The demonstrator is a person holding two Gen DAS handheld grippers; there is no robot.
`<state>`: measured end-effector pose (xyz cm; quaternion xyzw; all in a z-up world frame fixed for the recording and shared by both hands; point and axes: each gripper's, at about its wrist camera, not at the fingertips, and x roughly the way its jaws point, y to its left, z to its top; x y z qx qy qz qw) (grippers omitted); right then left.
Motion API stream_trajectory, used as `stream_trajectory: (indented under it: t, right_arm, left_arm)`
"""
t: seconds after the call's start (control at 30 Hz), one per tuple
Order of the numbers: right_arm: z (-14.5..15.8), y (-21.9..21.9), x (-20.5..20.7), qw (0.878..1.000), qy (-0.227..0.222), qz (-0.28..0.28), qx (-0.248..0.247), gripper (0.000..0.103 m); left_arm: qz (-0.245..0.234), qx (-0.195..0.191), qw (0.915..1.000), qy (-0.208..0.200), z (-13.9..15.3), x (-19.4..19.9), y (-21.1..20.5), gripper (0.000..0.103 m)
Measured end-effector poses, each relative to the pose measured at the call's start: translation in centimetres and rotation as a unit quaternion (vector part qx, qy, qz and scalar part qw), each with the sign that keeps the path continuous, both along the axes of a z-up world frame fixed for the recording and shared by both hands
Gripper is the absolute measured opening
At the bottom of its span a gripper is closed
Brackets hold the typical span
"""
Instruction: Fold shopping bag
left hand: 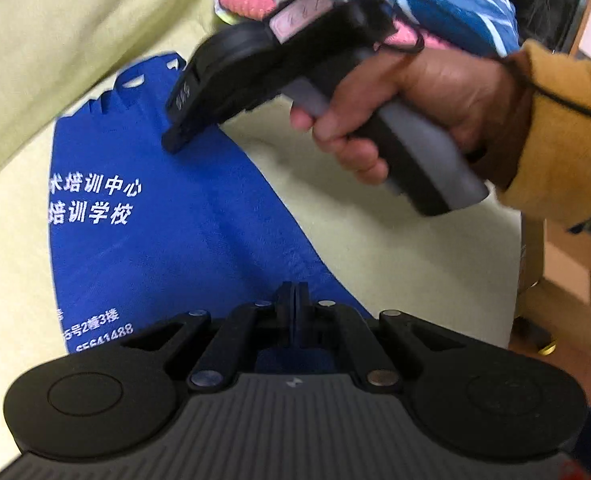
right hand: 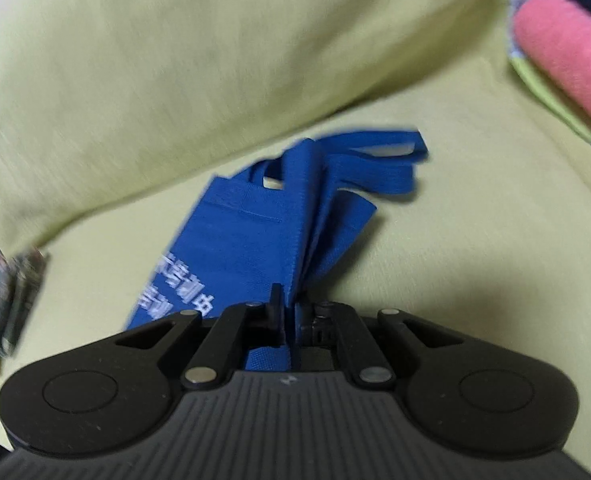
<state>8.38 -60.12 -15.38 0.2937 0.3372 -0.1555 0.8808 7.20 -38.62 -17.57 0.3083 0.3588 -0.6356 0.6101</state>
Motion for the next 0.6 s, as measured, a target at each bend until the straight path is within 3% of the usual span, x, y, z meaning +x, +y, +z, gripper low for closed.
stream_trajectory:
  t: [0.07, 0.2, 0.33, 0.43, 0.53, 0.6]
  right_arm:
    - [-0.8, -0.5, -0.5, 1.000, -0.006, 0.000, 0.012, 0.006]
    - [-0.3, -0.4, -4.8, 0.997, -0.040, -0.051, 0.044, 0.021]
    - [0.1, 2.9, -10.9, 0.991, -0.101, -0.045, 0.076, 0.011]
    - [-2.3, 5.2, -12.9, 0.983, -0.098, -0.024, 0.150, 0.003]
    - [-4.0, 5.7, -14.2, 0.978, -0.103, -0.042, 0.178, 0.000]
    - [-3.8, 5.9, -14.6, 0.980, -0.099, -0.041, 0.171, 0.000]
  left_arm:
    - [0.002, -0.002, 0.9999, 0.016, -0.1, 0.6, 0.3, 0.000]
    - [0.008, -0.019, 0.9995, 0.022, -0.4, 0.6, 1.1, 0.000]
    - [0.005, -0.028, 0.9996, 0.009, -0.3, 0.4, 2.5, 0.000]
    - [-0.007, -0.026, 0.9995, -0.019, 0.8, 0.4, 5.0, 0.000]
    - [-0.020, -0.025, 0.9984, -0.046, 1.9, 0.3, 7.5, 0.000]
    - [-0.028, -0.023, 0.9972, -0.065, 2.7, 0.3, 9.2, 0.000]
